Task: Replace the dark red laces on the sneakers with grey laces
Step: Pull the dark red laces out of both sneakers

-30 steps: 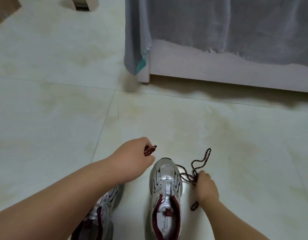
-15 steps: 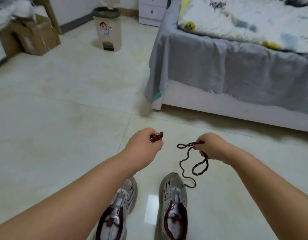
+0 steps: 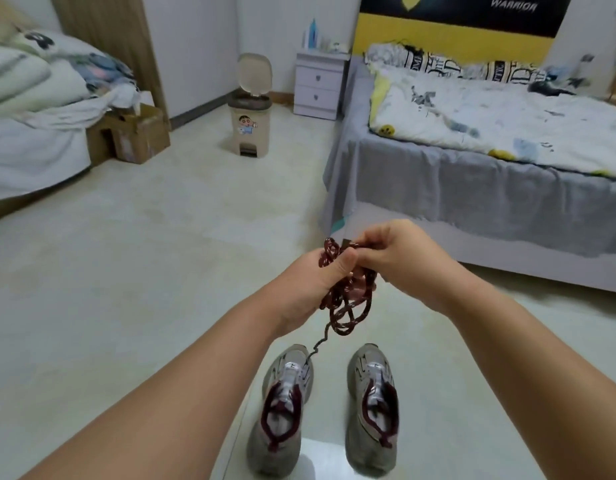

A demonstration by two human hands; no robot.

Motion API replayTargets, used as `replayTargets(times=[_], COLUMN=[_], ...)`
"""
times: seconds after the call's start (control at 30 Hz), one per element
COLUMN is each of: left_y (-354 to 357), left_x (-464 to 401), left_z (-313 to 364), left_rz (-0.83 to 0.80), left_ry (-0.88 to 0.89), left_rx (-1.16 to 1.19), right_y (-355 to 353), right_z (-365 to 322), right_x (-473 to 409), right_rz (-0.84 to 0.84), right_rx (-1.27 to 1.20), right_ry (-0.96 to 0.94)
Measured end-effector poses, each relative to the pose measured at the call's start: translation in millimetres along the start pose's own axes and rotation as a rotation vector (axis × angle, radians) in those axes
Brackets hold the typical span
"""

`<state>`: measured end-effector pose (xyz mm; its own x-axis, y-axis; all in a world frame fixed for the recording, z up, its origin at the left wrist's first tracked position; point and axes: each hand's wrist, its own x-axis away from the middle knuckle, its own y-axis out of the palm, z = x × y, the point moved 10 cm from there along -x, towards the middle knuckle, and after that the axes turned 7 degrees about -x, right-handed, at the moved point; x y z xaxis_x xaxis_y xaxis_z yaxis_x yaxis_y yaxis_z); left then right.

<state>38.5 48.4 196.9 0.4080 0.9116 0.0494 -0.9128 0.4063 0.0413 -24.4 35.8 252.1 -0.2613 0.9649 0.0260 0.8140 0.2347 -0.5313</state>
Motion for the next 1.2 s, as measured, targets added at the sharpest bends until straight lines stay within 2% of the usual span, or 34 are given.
replayTargets(times=[0.1,0.23,0.3,0.37,0.43,0.5,0.53,0.63,0.73,0.83,0.93,1.0,1.03,1.1,1.17,1.2], left_y=[7.1,-11.1,-27.4,-42.9,-58.1,-73.9,-82.4,-99.9,-85.6,-63.6,-69.9,-94.8,-110.6,-134.0,-134.1,-125.9], left_x=[19.8,38.0,45.5,51.1,55.6,61.3,64.7,70.0,62.5,51.4,46.9,51.7,56.8,68.2,71.2,68.6], left_z=[9.6,5.1,3.5,2.4,1.7,-0.8,-2.4,-10.0,-10.4,-5.3,-4.0,-6.5,-7.7,-5.6,-0.9,0.7], left_rz=[-0.075,0.033,0.154,0.261,0.34,0.403,0.432,0.489,0.412,0.325,0.37,0.489,0.564,0.673,0.663,0.617], left_ry=[-0.004,-0.075,-0.1,-0.108,-0.118,-0.134,-0.14,-0.162,-0.173,-0.167,-0.13,-0.102,-0.094,-0.111,-0.132,-0.13], left_rx=[0.162,0.177,0.234,0.323,0.503,0.692,0.697,0.534,0.54,0.66,0.72,0.632,0.508,0.086,-0.316,-0.444], right_y=[11.1,23.6,48.9,88.8,117.7,131.1,130.3,110.6,103.1,141.4,159.0,141.1,126.7,94.0,69.5,61.9], right_z=[-12.0,-1.1,20.2,28.0,34.5,41.2,46.1,58.9,55.9,38.5,34.7,44.5,50.1,58.2,59.7,58.4], right_x=[4.7,14.2,19.6,34.4,51.3,63.2,64.3,53.8,38.9,38.6,45.3,40.0,35.7,26.7,22.0,21.1], right_rz=[0.047,0.088,-0.084,-0.393,-0.633,-0.756,-0.755,-0.601,-0.446,-0.562,-0.672,-0.627,-0.569,-0.432,-0.323,-0.283], right_rx=[-0.06,-0.347,-0.516,-0.61,-0.589,-0.506,-0.455,-0.338,-0.242,-0.356,-0.289,-0.204,-0.184,-0.209,-0.284,-0.319], right_ry=[-0.016,0.042,0.168,0.258,0.299,0.328,0.348,0.363,0.272,0.166,0.166,0.223,0.259,0.3,0.315,0.314])
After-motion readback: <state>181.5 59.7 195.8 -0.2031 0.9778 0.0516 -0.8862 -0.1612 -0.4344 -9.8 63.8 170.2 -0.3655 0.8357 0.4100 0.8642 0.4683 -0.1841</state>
